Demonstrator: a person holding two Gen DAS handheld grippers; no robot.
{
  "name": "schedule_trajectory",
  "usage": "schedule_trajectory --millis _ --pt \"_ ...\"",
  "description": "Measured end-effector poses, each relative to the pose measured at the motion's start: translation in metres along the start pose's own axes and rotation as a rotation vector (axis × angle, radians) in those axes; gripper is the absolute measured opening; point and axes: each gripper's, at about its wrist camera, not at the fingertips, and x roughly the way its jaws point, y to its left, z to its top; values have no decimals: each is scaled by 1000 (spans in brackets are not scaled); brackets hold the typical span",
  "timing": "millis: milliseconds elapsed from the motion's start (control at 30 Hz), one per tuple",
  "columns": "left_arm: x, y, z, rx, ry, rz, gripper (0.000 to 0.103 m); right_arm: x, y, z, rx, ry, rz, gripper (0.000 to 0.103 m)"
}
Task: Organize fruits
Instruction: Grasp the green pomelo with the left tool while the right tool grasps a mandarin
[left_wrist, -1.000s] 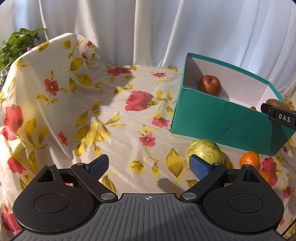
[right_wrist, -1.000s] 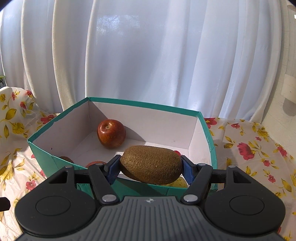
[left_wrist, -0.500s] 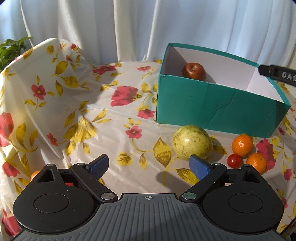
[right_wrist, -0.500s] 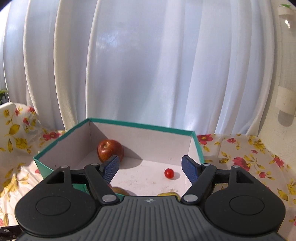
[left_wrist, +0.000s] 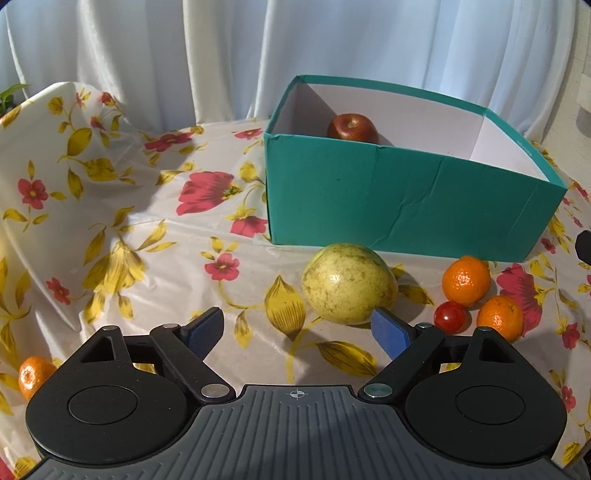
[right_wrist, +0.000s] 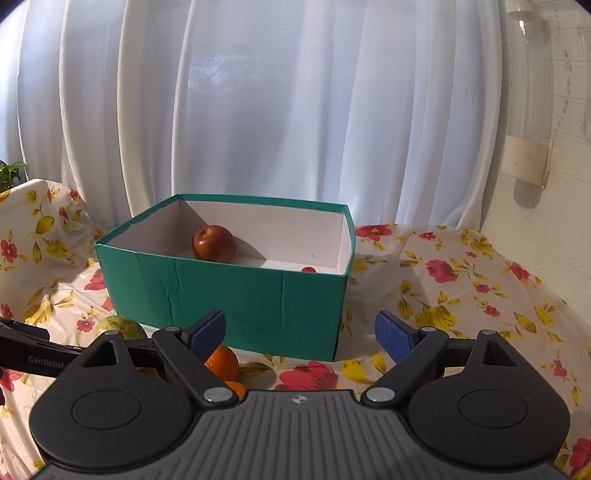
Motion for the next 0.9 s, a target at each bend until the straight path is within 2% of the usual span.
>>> schedule_trajectory --millis 67,233,467,533,667,900 --pt "3 -4 3 18 -9 -3 91 -1 -3 -3 14 5 -2 90" --pt "7 -15 9 84 -78 -68 94 -4 -6 -14 26 31 -14 91" --pt "32 -31 13 170 -63 -77 94 -3 -7 -20 28 63 -11 91" --pt "40 -32 13 184 -56 -75 92 -2 -7 -22 27 75 -8 91" --pt "54 -32 13 194 -16 -90 77 1 -4 -27 25 99 16 91" --pt "63 -32 12 191 -22 -97 76 10 6 -31 -3 131 53 91"
